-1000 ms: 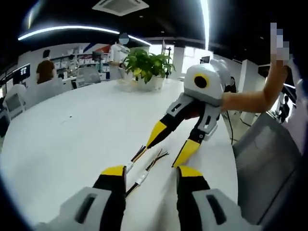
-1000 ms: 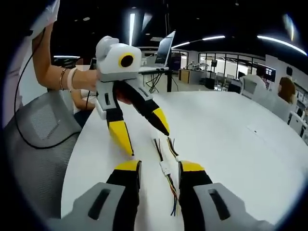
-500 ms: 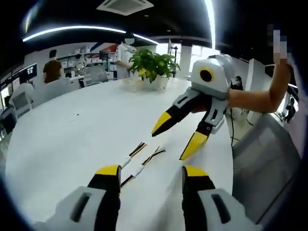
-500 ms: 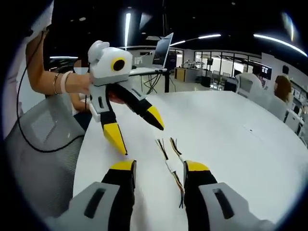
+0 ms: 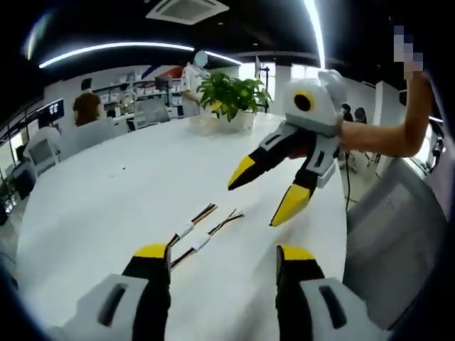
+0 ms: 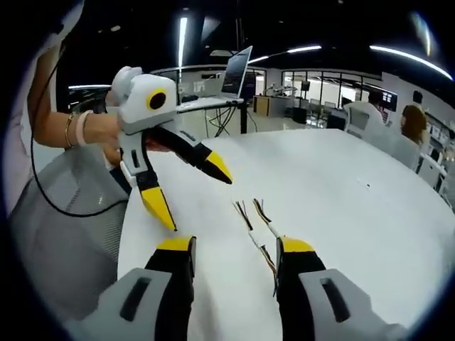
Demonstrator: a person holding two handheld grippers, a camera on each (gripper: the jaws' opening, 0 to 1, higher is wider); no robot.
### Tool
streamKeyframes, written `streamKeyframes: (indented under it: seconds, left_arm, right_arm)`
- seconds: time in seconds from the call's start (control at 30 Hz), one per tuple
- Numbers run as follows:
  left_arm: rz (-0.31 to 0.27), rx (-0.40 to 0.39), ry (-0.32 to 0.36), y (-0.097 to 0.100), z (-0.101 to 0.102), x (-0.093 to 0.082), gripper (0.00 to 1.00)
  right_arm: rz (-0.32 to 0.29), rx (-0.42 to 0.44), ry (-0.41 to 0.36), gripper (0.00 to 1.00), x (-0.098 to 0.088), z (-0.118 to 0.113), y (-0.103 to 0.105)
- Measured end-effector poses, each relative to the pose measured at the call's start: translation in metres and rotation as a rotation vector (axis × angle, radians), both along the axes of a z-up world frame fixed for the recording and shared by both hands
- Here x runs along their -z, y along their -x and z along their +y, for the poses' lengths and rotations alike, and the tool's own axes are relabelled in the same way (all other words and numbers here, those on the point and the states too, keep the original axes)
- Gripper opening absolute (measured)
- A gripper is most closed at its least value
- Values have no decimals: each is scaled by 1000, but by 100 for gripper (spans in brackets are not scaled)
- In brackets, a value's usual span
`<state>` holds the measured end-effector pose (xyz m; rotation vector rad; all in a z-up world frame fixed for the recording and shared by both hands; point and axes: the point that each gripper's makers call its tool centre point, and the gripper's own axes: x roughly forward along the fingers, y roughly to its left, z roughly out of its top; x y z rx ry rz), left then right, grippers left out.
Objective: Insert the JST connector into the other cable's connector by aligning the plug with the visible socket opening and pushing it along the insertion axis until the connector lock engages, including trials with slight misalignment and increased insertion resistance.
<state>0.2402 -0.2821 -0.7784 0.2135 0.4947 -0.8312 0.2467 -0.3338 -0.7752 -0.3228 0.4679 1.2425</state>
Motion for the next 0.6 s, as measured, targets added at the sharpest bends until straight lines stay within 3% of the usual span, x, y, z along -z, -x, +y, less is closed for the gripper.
streamKeyframes:
  seconds: [0.6]
  left_arm:
    - [47, -65, 60, 24, 6, -12, 72]
  right_arm:
    - [43, 99, 1, 57, -17, -23, 16]
